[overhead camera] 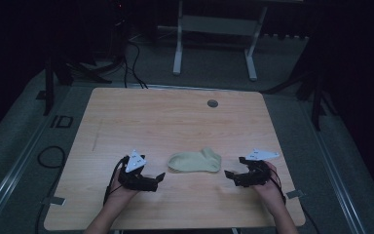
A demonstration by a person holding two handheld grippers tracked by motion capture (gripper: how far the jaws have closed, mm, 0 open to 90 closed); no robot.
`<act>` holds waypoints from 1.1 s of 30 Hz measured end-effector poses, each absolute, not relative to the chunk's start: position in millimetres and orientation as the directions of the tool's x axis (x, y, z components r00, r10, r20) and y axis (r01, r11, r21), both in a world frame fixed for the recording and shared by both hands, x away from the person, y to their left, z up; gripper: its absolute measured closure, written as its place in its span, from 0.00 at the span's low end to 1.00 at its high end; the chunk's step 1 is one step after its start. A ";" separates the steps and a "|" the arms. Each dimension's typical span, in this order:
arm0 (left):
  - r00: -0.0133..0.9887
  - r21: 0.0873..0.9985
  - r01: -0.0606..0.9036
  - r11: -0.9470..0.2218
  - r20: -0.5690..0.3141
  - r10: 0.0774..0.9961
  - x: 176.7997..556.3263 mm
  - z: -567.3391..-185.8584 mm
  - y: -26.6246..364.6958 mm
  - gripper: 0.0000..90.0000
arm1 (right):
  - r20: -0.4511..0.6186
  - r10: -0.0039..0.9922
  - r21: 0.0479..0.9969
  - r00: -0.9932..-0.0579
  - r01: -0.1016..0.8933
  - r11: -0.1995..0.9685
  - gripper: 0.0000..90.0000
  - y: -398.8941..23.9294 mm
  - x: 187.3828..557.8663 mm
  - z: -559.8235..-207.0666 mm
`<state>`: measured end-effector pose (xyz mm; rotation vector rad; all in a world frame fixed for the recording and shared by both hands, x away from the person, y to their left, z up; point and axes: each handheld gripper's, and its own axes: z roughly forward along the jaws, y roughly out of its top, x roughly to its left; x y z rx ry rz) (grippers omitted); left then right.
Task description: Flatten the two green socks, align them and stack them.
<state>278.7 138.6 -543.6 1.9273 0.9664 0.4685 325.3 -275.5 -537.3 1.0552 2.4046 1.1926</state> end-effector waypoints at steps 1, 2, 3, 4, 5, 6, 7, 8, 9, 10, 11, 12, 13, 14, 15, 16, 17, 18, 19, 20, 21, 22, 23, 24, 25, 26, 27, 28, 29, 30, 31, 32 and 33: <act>0.620 0.850 0.442 -0.285 -0.060 0.782 277.6 -544.3 142.4 0.01 | 0.081 0.708 0.771 -0.702 0.494 0.402 0.14 -278.0 324.1 -537.4; 0.616 0.852 0.442 -0.281 -0.061 0.785 276.8 -544.9 144.4 0.01 | 0.080 0.713 0.771 -0.697 0.497 0.398 0.14 -281.1 322.4 -537.3; 0.613 0.851 0.446 -0.278 -0.065 0.787 275.8 -545.5 147.1 0.01 | 0.079 0.716 0.772 -0.693 0.497 0.396 0.14 -283.1 321.5 -537.2; 0.610 0.852 0.447 -0.274 -0.066 0.790 274.6 -545.9 149.5 0.01 | 0.079 0.721 0.772 -0.689 0.500 0.393 0.14 -285.5 320.4 -537.3; 0.611 0.855 0.442 -0.272 -0.064 0.789 273.2 -546.1 152.3 0.01 | 0.075 0.728 0.768 -0.682 0.505 0.394 0.14 -287.2 319.2 -537.3; 0.611 0.853 0.447 -0.268 -0.072 0.789 271.9 -546.2 154.6 0.01 | 0.064 0.731 0.768 -0.679 0.501 0.399 0.14 -288.8 317.9 -537.3; 0.609 0.855 0.447 -0.263 -0.075 0.790 270.4 -546.1 157.0 0.01 | 0.057 0.734 0.767 -0.676 0.500 0.401 0.14 -290.3 316.7 -537.3; 0.608 0.858 0.444 -0.259 -0.077 0.790 268.8 -545.9 159.3 0.01 | 0.055 0.738 0.766 -0.673 0.502 0.401 0.14 -292.0 315.6 -537.4; 0.604 0.856 0.445 -0.264 -0.069 0.794 267.1 -545.3 161.7 0.01 | 0.055 0.742 0.768 -0.668 0.503 0.396 0.14 -293.8 314.5 -537.6; 0.598 0.858 0.442 -0.262 -0.064 0.799 265.2 -544.8 164.0 0.01 | 0.055 0.746 0.769 -0.664 0.505 0.393 0.14 -296.0 313.5 -537.7; 0.598 0.860 0.440 -0.258 -0.066 0.799 263.2 -544.3 167.6 0.01 | 0.056 0.751 0.769 -0.657 0.508 0.387 0.14 -298.2 312.4 -537.9; 0.595 0.858 0.443 -0.258 -0.067 0.801 262.0 -544.1 169.7 0.01 | 0.064 0.756 0.772 -0.651 0.512 0.376 0.14 -301.3 311.1 -538.2; 0.589 0.860 0.441 -0.255 -0.063 0.805 260.3 -544.2 172.4 0.01 | 0.070 0.760 0.773 -0.647 0.517 0.369 0.14 -303.1 310.1 -538.5; 0.586 0.862 0.441 -0.249 -0.066 0.808 258.4 -544.4 175.2 0.02 | 0.068 0.765 0.773 -0.641 0.519 0.365 0.14 -305.4 308.9 -539.1; 0.579 0.859 0.449 -0.248 -0.068 0.812 256.4 -544.9 178.7 0.02 | 0.066 0.769 0.772 -0.635 0.521 0.364 0.14 -307.5 307.5 -539.7; 0.577 0.859 0.448 -0.247 -0.067 0.814 255.0 -545.5 180.8 0.02 | 0.064 0.773 0.771 -0.631 0.523 0.363 0.14 -310.1 306.0 -540.7; 0.577 0.859 0.448 -0.247 -0.067 0.814 255.0 -545.5 180.8 0.02 | 0.064 0.773 0.771 -0.631 0.523 0.363 0.14 -310.1 306.0 -540.7; 0.569 0.853 0.458 -0.250 -0.065 0.820 251.6 -547.4 186.8 0.02 | 0.061 0.777 0.770 -0.627 0.525 0.362 0.14 -311.8 305.1 -541.2; 0.565 0.854 0.459 -0.247 -0.065 0.822 249.7 -548.2 189.3 0.02 | 0.059 0.788 0.772 -0.612 0.529 0.353 0.14 -317.2 302.6 -542.9; 0.563 0.853 0.462 -0.245 -0.068 0.824 248.1 -548.7 192.0 0.02 | 0.060 0.792 0.774 -0.607 0.530 0.347 0.14 -319.9 301.6 -543.4; 0.557 0.851 0.464 -0.245 -0.066 0.828 246.6 -549.2 194.1 0.02 | 0.060 0.798 0.776 -0.600 0.531 0.341 0.14 -322.4 300.5 -543.9; 0.554 0.854 0.460 -0.243 -0.062 0.830 244.7 -549.5 196.3 0.02 | 0.062 0.802 0.778 -0.595 0.532 0.334 0.14 -324.7 299.6 -544.4; 0.555 0.856 0.460 -0.236 -0.070 0.829 243.2 -549.9 198.6 0.02 | 0.059 0.804 0.777 -0.592 0.532 0.335 0.14 -326.7 298.8 -544.8; 0.551 0.854 0.466 -0.230 -0.077 0.831 241.7 -550.3 200.5 0.02 | 0.049 0.808 0.779 -0.587 0.529 0.336 0.13 -328.7 297.8 -545.2; 0.545 0.859 0.463 -0.220 -0.080 0.834 239.5 -550.9 202.4 0.02 | 0.049 0.812 0.779 -0.581 0.531 0.333 0.13 -330.6 296.5 -545.5; 0.541 0.859 0.462 -0.220 -0.077 0.837 238.0 -551.6 204.3 0.02 | 0.046 0.814 0.779 -0.579 0.531 0.334 0.13 -332.3 295.2 -545.8; 0.533 0.854 0.468 -0.226 -0.068 0.844 236.5 -552.3 206.1 0.02 | 0.040 0.819 0.780 -0.572 0.530 0.333 0.12 -334.0 293.7 -546.2; 0.527 0.855 0.466 -0.228 -0.061 0.848 234.9 -553.3 208.4 0.02 | 0.041 0.822 0.782 -0.568 0.530 0.327 0.12 -336.0 292.4 -546.6; 0.519 0.853 0.471 -0.227 -0.060 0.853 233.6 -554.3 210.8 0.02 | 0.048 0.825 0.786 -0.563 0.532 0.317 0.12 -338.3 291.0 -546.8; 0.510 0.852 0.472 -0.228 -0.052 0.859 232.3 -555.4 213.2 0.02 | 0.054 0.829 0.788 -0.557 0.534 0.307 0.12 -340.7 289.7 -547.0; 0.504 0.852 0.473 -0.222 -0.055 0.862 231.1 -556.3 215.9 0.02 | 0.061 0.833 0.790 -0.550 0.537 0.297 0.12 -342.8 288.2 -547.4; 0.497 0.851 0.479 -0.214 -0.062 0.865 230.0 -557.0 218.7 0.02 | 0.061 0.837 0.792 -0.544 0.537 0.291 0.12 -344.9 286.6 -548.0; 0.490 0.852 0.483 -0.204 -0.069 0.869 228.7 -557.6 221.4 0.02 | 0.066 0.839 0.793 -0.540 0.539 0.285 0.12 -346.7 285.1 -548.8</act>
